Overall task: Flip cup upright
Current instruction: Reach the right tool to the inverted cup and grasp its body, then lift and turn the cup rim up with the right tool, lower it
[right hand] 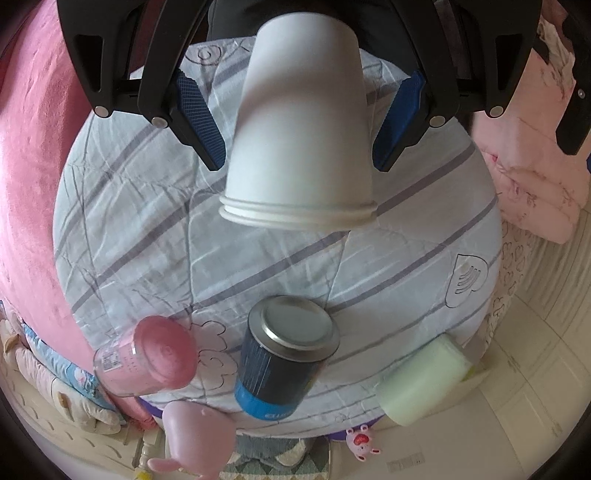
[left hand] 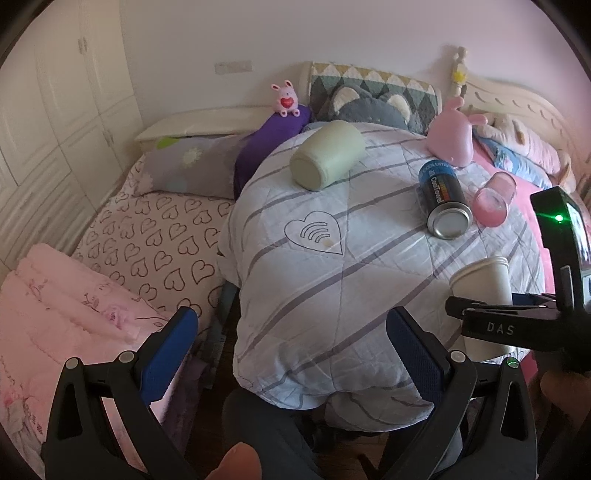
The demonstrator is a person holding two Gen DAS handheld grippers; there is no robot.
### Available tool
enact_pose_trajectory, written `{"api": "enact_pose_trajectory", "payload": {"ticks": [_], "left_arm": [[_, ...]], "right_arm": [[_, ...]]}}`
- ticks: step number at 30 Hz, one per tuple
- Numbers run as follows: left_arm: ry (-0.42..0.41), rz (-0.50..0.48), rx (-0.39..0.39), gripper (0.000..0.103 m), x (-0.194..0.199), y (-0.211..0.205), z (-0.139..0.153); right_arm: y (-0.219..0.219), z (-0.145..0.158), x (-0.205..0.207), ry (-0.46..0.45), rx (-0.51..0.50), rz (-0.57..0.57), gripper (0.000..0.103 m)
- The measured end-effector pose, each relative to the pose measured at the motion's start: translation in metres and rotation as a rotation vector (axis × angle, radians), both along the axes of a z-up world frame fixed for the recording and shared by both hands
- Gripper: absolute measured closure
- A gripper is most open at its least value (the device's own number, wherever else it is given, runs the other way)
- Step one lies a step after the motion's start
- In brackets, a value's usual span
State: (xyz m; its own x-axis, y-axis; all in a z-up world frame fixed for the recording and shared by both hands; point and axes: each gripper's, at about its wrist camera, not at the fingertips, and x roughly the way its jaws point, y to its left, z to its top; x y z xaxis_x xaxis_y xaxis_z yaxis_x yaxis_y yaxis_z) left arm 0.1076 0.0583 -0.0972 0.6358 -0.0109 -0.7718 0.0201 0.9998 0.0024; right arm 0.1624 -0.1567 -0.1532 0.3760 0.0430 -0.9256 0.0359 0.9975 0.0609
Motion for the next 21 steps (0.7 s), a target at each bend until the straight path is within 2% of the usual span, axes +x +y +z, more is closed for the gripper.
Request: {"api": "enact_pose_trajectory", "payload": {"ticks": [5, 6, 7, 13, 18, 21], "left_arm": [[0.009, 0.002, -0.008, 0.000, 0.000, 0.003, -0.004], [0.010, 0.004, -0.011, 0.000, 0.000, 0.004, -0.004], [0.010, 0.006, -0.012, 0.000, 0.000, 0.005, -0.004], [0.001, 0.012, -0.012, 0.000, -0.006, 0.006, -0.001], [-0.005, 0.013, 0.000, 0.000, -0.011, 0.003, 0.004], [-0.016, 0.015, 0.015, 0.000, -0.016, 0.000, 0.009]], "right_arm": [[0.002, -0.005, 0.005, 0.019, 0.016, 0.015, 0.022], [0.002, -0.004, 0.005, 0.018, 0.021, 0.023, 0.034], [0.003, -0.004, 0.005, 0.020, 0.016, 0.030, 0.035], [0.003, -0.005, 0.005, 0.021, 0.038, 0.049, 0.036], [0.000, 0.014, -0.003, -0.071, 0.103, 0.069, 0.036], [0.001, 0.034, -0.005, -0.181, 0.125, 0.080, 0.036]]}}
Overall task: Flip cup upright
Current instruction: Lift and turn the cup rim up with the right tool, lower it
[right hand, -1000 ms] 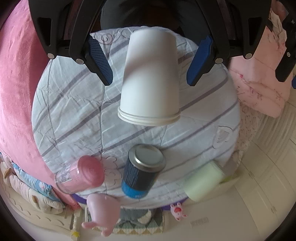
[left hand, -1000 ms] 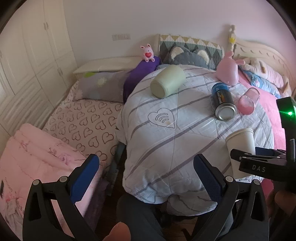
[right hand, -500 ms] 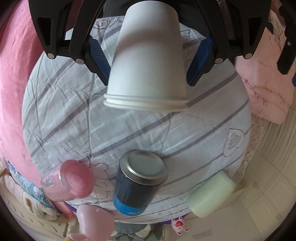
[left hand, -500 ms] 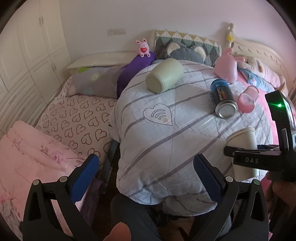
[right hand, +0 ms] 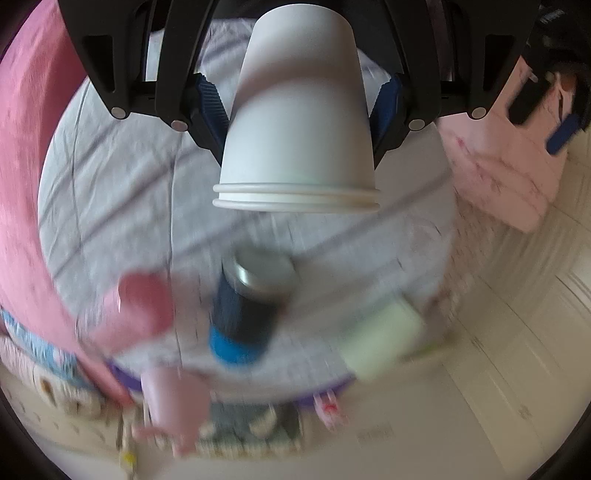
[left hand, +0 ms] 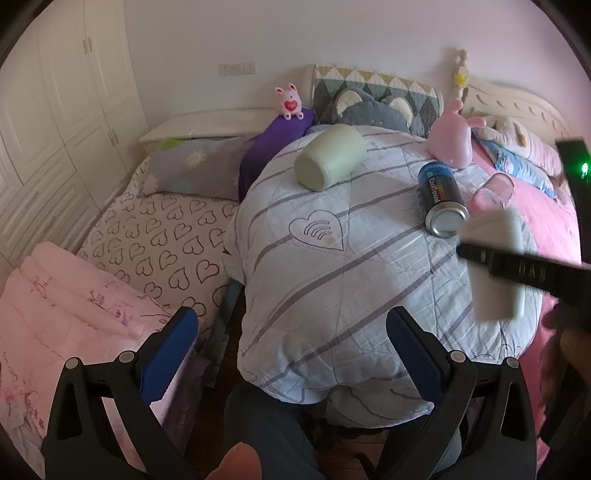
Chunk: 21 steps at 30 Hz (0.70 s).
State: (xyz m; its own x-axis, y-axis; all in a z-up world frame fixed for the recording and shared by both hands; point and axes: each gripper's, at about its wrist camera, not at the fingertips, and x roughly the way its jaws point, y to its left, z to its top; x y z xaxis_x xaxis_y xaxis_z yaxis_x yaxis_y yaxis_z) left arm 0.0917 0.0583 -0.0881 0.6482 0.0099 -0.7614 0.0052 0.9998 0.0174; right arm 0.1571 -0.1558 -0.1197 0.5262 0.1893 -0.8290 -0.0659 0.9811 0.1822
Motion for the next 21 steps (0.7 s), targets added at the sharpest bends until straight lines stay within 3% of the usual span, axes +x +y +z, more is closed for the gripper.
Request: {"api": "enact_pose_trajectory", "payload": {"ticks": [4, 9, 11, 21], "left_arm": [[-0.011, 0.006, 0.024, 0.000, -0.009, -0.005, 0.006], [-0.006, 0.018, 0.055, 0.000, -0.016, -0.014, 0.008], [-0.001, 0.019, 0.076, 0.000, -0.019, -0.019, 0.007], [0.031, 0.013, 0.152, 0.000, -0.037, -0.040, -0.001]], "right_arm": [[-0.002, 0.013, -0.002, -0.194, -0.014, -0.009, 0.036], [-0.002, 0.004, -0.024, -0.469, -0.051, -0.029, 0.036], [-0.002, 0.004, -0.030, -0.538, -0.070, -0.045, 0.036], [-0.005, -0.038, -0.060, -0.655, -0.108, -0.150, 0.035]]}}
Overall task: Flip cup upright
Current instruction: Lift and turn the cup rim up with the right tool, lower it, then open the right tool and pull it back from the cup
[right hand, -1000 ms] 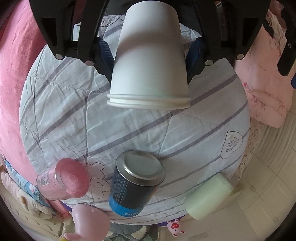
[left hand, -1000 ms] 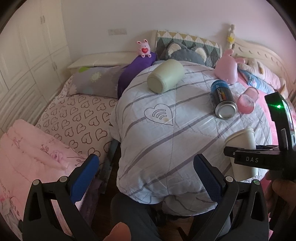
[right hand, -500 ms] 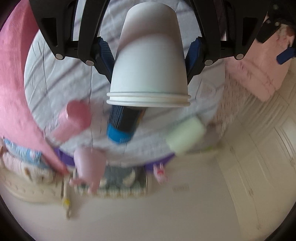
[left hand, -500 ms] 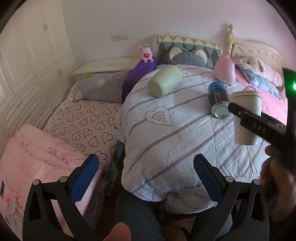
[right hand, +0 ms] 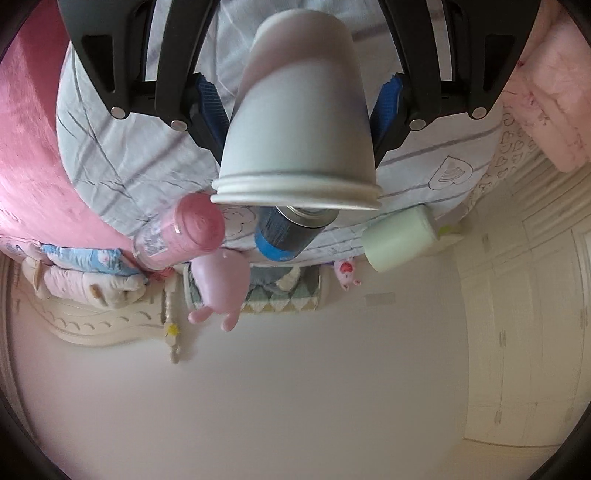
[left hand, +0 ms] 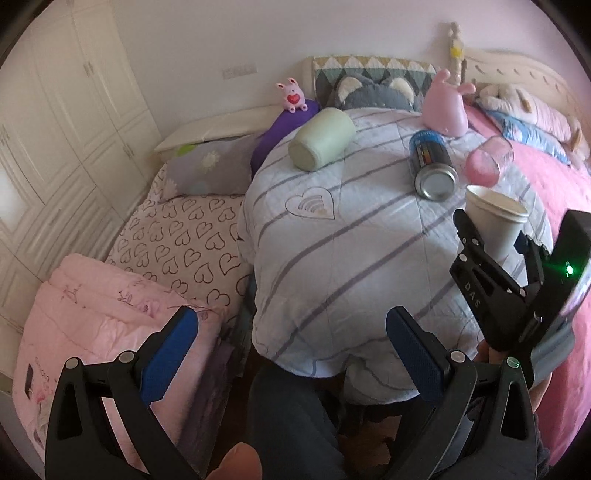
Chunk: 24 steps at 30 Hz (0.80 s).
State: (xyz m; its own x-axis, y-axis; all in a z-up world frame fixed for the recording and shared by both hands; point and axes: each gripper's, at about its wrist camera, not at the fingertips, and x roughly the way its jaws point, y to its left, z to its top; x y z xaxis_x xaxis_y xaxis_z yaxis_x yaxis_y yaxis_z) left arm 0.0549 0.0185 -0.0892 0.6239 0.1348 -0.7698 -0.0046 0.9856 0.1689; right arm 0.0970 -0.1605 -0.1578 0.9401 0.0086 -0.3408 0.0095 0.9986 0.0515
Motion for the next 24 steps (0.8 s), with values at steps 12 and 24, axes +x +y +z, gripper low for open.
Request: {"api": "enact_pose_trajectory", "payload": {"ticks": [12, 24], "left_arm": [[-0.012, -0.012, -0.012, 0.000, -0.012, -0.010, 0.007], [-0.044, -0.009, -0.050, 0.000, -0.023, -0.013, 0.018]], "right_arm": [[-0.001, 0.000, -0.023, -0.003, -0.042, -0.009, 0.024], [-0.006, 0.036, -0.047, 0.036, -0.060, 0.012, 0.021]]}}
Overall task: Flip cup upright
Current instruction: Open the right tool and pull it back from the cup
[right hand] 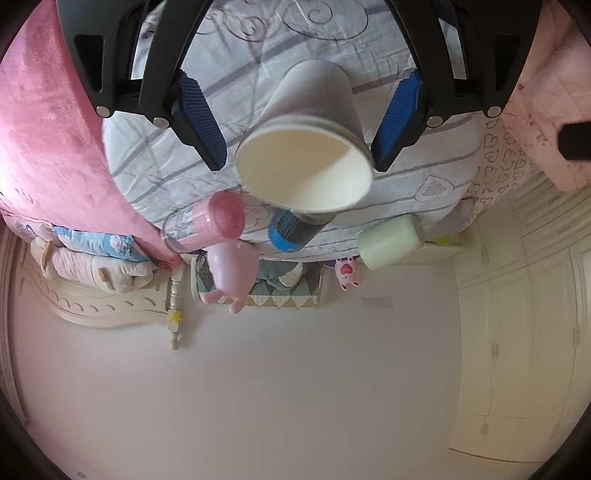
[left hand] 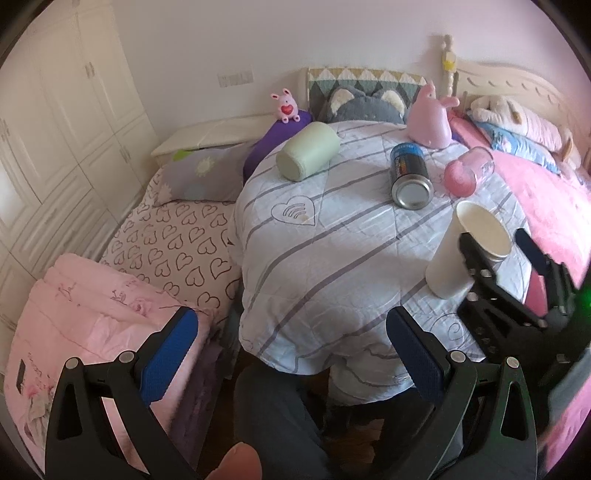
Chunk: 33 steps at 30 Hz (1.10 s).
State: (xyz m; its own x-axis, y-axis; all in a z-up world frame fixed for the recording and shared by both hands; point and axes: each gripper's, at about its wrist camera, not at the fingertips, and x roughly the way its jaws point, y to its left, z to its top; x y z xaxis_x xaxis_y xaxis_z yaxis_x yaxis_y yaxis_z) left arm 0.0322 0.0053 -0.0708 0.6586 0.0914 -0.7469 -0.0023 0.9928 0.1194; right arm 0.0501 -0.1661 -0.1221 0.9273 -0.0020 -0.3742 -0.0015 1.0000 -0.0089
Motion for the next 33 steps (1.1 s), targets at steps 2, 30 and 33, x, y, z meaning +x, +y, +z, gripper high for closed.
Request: {"api": "enact_pose_trajectory", "payload": {"ticks": [2, 30, 33], "left_arm": [[-0.010, -0.002, -0.007, 0.000, -0.002, -0.001, 0.002], [-0.051, 0.001, -0.003, 0.000, -0.032, -0.023, 0.016], [-0.045, 0.005, -0.008, 0.000, -0.035, -0.020, 0.015]], "right_arm": [[-0.003, 0.010, -0.004, 0.006, 0.005, -0.003, 0.021], [-0.036, 0.042, -0.050, 0.401, 0.106, -0.025, 0.021], [-0.035, 0.043, -0.052, 0.400, 0.105, -0.026, 0.021]]}}
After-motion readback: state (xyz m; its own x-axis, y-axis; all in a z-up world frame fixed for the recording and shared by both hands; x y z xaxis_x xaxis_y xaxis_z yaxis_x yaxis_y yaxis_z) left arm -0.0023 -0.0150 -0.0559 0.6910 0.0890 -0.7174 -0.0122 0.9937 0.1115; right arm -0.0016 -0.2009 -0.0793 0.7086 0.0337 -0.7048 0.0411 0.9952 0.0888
